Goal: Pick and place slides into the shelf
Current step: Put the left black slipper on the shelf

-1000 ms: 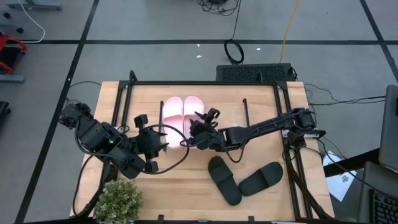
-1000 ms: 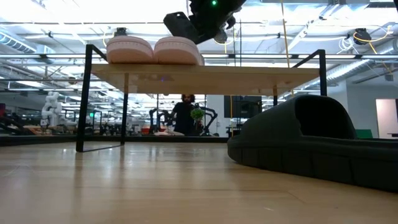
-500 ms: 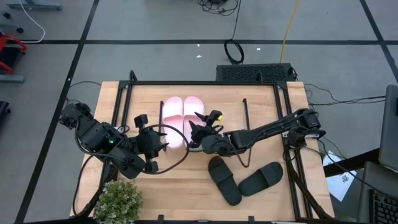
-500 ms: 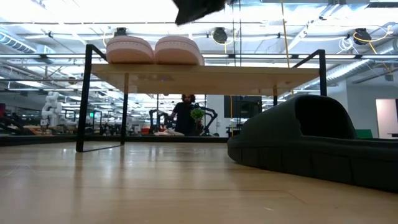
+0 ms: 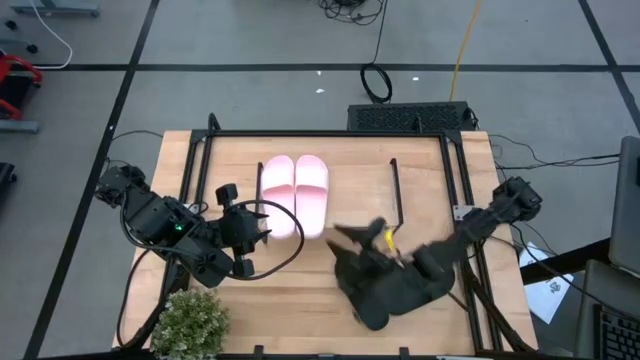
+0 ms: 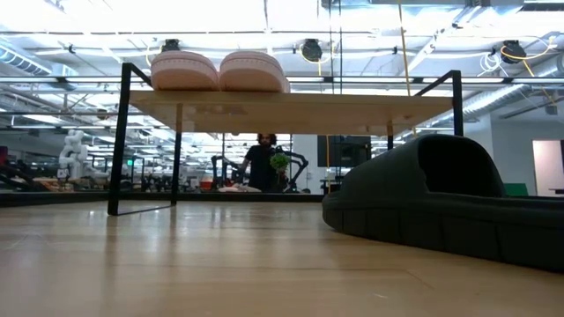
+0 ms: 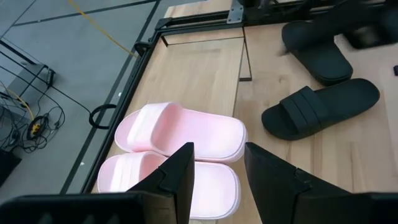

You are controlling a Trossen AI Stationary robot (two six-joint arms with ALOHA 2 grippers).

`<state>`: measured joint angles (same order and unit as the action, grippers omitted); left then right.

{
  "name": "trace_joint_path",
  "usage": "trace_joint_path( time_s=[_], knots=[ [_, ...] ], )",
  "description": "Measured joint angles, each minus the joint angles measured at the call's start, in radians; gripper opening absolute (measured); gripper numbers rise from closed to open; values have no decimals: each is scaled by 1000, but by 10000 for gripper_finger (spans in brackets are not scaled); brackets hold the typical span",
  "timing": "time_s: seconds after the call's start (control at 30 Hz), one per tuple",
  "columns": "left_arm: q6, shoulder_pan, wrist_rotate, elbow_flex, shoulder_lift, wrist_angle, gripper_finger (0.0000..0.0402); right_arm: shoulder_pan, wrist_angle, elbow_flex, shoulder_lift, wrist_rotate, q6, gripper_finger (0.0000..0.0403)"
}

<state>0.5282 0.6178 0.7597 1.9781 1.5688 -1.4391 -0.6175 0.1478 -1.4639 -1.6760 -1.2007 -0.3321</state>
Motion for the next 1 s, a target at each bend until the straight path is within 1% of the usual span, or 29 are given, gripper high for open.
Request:
trace_joint_path(
  time_s=[0.03, 0.07, 0.17, 0.27, 0.37, 0.5, 0.67, 0.83, 0.9, 1.0],
  knots=[
    [0, 0, 0, 0, 0, 0, 141, -35, 58, 0, 2, 8, 33, 199],
    [0, 0, 0, 0, 0, 0, 141, -66, 120, 0, 2, 38, 72, 199],
    [0, 0, 0, 0, 0, 0, 141, -145, 253, 0, 0, 192, 244, 199],
    [1, 0, 0, 0, 0, 1, 141, -189, 316, 0, -8, 318, 434, 199],
    [4, 0, 0, 0, 0, 18, 141, -211, 344, 35, -17, 383, 569, 199],
    [-18, 4, -28, 0, 0, 95, 141, -222, 344, 114, -18, 419, 681, 199],
    [-142, 20, -89, 1, 48, 266, 140, -227, 387, 169, -18, 420, 783, 199],
    [-222, 40, -182, 0, 154, 387, 140, -230, 568, 172, -17, 418, 923, 199],
    [-229, 43, -209, 0, 201, 410, 140, -230, 660, 172, -15, 422, 996, 199],
    [-211, 44, -221, 0, 271, 448, 140, -229, 794, 172, -15, 461, 1105, 199]
  ],
)
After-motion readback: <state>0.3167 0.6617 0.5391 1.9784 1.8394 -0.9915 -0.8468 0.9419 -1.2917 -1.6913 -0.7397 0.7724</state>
